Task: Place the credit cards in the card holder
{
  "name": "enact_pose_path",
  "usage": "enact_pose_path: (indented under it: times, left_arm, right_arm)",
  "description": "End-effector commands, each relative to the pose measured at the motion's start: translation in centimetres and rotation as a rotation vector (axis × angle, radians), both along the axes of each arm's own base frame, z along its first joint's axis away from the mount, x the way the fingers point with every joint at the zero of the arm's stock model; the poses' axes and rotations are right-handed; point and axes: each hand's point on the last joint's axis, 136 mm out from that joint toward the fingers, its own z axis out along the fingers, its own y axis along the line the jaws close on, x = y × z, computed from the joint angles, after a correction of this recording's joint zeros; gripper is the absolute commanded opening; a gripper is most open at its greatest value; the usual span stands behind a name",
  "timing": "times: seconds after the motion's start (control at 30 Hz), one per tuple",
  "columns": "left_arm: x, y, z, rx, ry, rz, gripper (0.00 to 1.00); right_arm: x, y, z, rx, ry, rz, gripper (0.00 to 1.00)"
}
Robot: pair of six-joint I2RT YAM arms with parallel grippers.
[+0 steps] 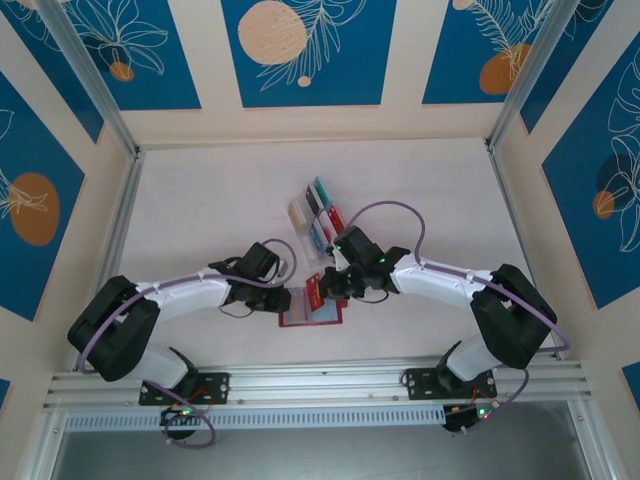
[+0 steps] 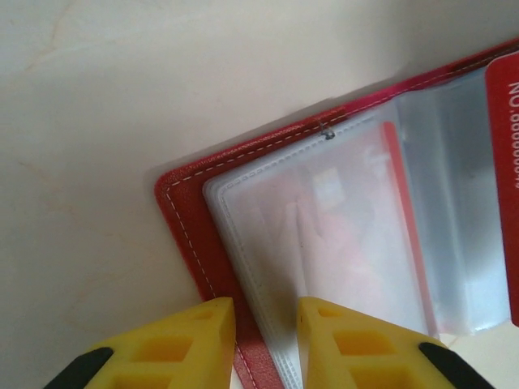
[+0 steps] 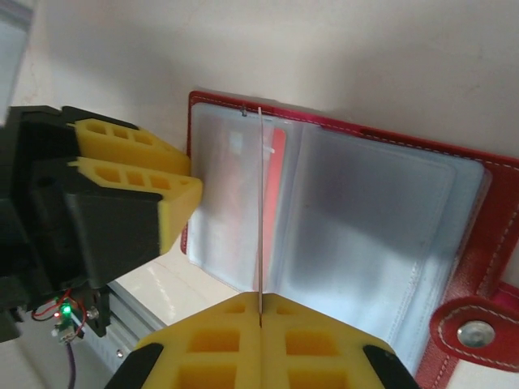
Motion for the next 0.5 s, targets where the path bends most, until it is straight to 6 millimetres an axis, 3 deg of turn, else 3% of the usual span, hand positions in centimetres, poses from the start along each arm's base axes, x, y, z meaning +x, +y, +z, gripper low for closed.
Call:
enact_pose_path:
  times: [0.0, 0.47]
  left_arm:
    - [-0.3, 1.12, -1.03, 0.099, 0.004, -0.017, 0.26]
    - [-0.74, 1.69, -1.99, 0.159, 0.01, -0.018, 0.25]
  right_arm:
    - [-0.86, 0.49, -0.77, 0.06, 0.066, 0.045, 0.0]
    - [-1.8, -0.46, -1.7, 0.107, 0.156, 0.044, 0.0]
